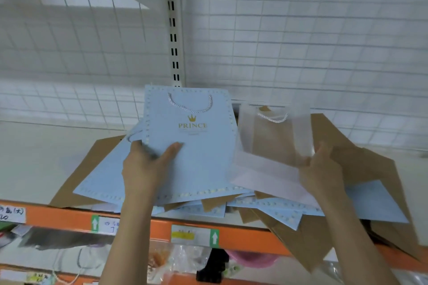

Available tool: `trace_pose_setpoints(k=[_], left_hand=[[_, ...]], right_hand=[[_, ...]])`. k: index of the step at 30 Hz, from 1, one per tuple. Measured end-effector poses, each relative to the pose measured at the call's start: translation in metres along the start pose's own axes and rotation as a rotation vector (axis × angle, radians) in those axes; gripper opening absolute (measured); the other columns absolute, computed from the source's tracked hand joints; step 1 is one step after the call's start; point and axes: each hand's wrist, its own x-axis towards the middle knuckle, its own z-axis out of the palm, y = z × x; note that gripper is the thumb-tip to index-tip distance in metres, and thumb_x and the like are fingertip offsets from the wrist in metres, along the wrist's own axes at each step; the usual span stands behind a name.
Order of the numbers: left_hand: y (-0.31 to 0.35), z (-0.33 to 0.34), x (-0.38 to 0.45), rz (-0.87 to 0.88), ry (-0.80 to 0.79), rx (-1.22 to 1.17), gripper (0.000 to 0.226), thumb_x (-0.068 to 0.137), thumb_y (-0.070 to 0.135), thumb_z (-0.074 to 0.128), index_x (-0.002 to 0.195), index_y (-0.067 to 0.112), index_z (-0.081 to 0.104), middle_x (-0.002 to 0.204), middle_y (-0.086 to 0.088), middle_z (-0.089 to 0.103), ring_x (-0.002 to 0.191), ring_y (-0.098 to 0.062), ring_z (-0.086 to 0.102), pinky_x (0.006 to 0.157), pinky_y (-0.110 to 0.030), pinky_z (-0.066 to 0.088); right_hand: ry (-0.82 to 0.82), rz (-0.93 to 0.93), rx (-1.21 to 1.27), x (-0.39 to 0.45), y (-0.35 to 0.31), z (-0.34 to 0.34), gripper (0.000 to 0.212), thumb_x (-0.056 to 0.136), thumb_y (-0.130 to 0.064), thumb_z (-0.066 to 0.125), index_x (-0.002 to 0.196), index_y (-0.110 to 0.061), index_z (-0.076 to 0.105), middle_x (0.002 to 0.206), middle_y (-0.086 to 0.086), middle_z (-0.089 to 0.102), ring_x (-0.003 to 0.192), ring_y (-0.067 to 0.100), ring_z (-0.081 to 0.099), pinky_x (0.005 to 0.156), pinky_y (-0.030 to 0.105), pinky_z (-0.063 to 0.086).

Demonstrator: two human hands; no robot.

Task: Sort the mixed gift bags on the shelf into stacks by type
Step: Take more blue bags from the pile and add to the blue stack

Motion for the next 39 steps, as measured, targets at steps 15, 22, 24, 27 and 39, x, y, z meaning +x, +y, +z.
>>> trace_pose_setpoints(k=[15, 22, 24, 27, 39], left_hand=[[0.081, 0.117, -0.12, 0.126, -0.169, -0.142, 0.031, 0.088, 0.036, 0.057, 0.093, 0.006, 0.054, 0.081, -0.002, 0.061, 0.077, -0.024, 0.056, 0.064, -0.034, 0.042], [0.148, 0.216, -0.224, 0.111, -0.266, -0.22, 0.022, 0.088, 0.034, 0.058, 0.085, 0.013, 0.055, 0.078, -0.001, 0.06, 0.072, -0.021, 0.056, 0.064, -0.036, 0.045], [0.162, 0.241, -0.252, 0.13, -0.29, -0.212, 0.021, 0.088, 0.032, 0.057, 0.084, 0.013, 0.054, 0.07, 0.004, 0.053, 0.063, -0.013, 0.048, 0.055, -0.021, 0.039], [0.174, 0.27, -0.281, 0.141, -0.333, -0.199, 0.018, 0.09, 0.031, 0.055, 0.083, 0.014, 0.052, 0.064, 0.004, 0.047, 0.056, -0.011, 0.041, 0.046, -0.015, 0.033], [0.209, 0.341, -0.299, 0.16, -0.389, -0.173, 0.012, 0.092, 0.03, 0.052, 0.094, 0.019, 0.05, 0.075, 0.003, 0.055, 0.064, -0.013, 0.051, 0.054, -0.027, 0.037]], right_hand=[[0.077, -0.007, 0.34, 0.012, 0.128, -0.098, 0.016, 0.097, -0.02, 0.035, 0.111, -0.027, 0.029, 0.084, 0.015, 0.057, 0.073, 0.031, 0.055, 0.057, 0.031, 0.034], [0.084, 0.111, 0.384, 0.034, 0.254, -0.172, 0.02, 0.096, -0.02, 0.04, 0.115, -0.021, 0.034, 0.068, 0.015, 0.057, 0.059, 0.023, 0.052, 0.054, 0.026, 0.035], [0.079, 0.126, 0.381, 0.043, 0.285, -0.186, 0.022, 0.096, -0.02, 0.041, 0.118, -0.019, 0.038, 0.066, 0.01, 0.056, 0.06, 0.017, 0.051, 0.053, 0.025, 0.034], [0.057, 0.162, 0.374, 0.051, 0.318, -0.194, 0.028, 0.097, -0.021, 0.04, 0.125, -0.015, 0.04, 0.067, 0.01, 0.056, 0.062, 0.014, 0.051, 0.055, 0.023, 0.034], [0.048, 0.16, 0.379, 0.094, 0.373, -0.213, 0.039, 0.091, -0.036, 0.052, 0.124, -0.016, 0.048, 0.064, 0.002, 0.051, 0.061, 0.01, 0.051, 0.055, 0.017, 0.036]])
